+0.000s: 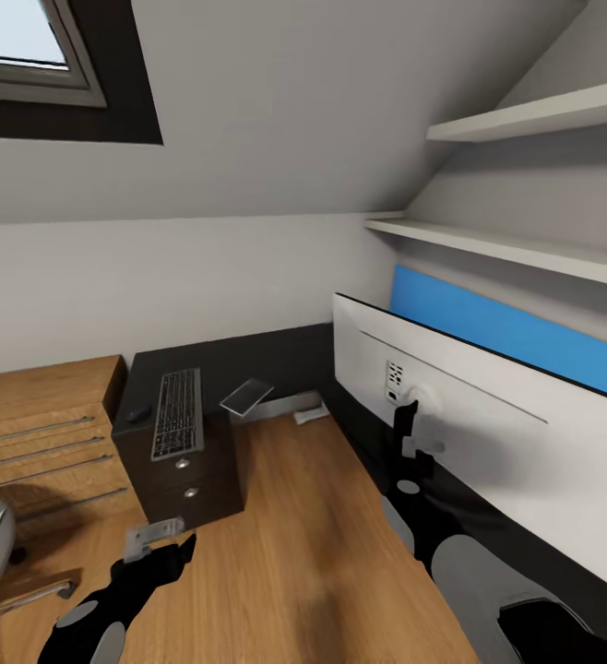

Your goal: In the bedroom, organize the workspace by keeping the computer under the desk, ensuring the monitor is on the desk, placing the keyboard on the desk next to the monitor, placing the mouse on the desk next to the keyboard, moving the folder from the swivel chair onto the desk next to the mouse, stacking the notebook on top of the folder with the pen on top of the notebook, and positioning the swivel chair next to the desk.

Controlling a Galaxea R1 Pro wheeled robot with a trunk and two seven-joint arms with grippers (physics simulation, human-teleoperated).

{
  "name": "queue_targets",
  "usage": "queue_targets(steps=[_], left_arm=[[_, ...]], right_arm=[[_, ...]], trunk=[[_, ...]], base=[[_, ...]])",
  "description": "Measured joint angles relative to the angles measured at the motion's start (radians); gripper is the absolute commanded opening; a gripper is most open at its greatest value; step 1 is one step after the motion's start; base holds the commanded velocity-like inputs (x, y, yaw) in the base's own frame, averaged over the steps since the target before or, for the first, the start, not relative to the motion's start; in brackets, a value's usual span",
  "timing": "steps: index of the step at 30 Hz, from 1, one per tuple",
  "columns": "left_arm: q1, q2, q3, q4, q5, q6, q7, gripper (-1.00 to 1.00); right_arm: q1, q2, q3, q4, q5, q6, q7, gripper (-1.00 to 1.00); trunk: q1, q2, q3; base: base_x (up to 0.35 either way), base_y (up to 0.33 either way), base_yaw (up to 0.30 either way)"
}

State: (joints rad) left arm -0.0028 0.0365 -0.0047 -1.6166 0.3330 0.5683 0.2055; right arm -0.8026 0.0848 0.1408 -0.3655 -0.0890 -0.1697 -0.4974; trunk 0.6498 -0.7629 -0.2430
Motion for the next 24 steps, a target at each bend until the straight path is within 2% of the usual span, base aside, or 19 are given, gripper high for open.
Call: queue_targets(steps=[15,20,24], left_arm=[[0.000,0.000,-0.001,0.000,0.000,0.000,0.000,1.00],[0.000,0.000,-0.001,0.000,0.000,0.000,0.000,1.00],[0.000,0.000,-0.002,0.000,0.000,0.001,0.000,1.00]], right_arm=[[0.000,0.000,-0.001,-0.006,0.000,-0.001,0.000,-1.00],[-0.001,0.000,0.001,-0.006,0.000,0.000,0.000,-1.00],[0.000,0.001,0.003,-0.006,-0.001,0.000,0.000,-1.00]], trunk=[[0.000,0.000,0.000],[0.000,0.000,0.000],[0.000,0.000,0.000]], base=[[-0.237,-0.235,0.005],[-0.197,-0.236,0.134],[-0.053,-0.069,0.188]])
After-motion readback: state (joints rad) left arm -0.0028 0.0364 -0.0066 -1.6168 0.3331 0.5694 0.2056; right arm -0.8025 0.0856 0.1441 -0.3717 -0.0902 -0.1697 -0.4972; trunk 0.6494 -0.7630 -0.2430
